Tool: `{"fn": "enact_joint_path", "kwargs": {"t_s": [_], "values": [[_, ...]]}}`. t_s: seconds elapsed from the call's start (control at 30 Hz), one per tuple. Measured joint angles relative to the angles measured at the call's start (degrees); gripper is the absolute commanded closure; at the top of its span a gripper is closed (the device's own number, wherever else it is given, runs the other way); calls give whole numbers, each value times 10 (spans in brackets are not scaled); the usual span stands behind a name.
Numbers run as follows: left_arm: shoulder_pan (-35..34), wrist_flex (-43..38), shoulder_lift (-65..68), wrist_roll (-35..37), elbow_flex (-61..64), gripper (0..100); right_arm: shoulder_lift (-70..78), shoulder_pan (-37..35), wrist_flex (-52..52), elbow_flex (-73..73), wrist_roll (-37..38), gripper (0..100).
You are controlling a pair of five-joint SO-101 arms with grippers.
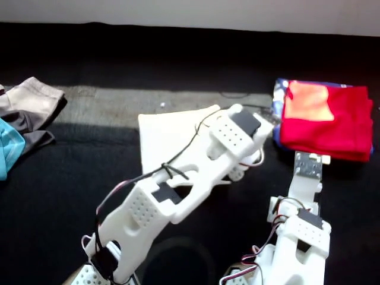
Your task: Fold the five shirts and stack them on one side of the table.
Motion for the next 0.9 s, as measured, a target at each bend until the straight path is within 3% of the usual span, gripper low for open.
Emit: {"fn": "enact_joint_path", "kwargs": {"t_s": [0.13,0.43,0.7,0.9], "values": [[-23,-9,-43,-13,1,991,0,0,0,0,0,868],[-162,-142,-8,-20,2,991,0,0,0,0,0,868],[-161,-269,53,-19,2,991,0,0,0,0,0,868],[-150,-377,74,19,2,991,0,0,0,0,0,868]]}}
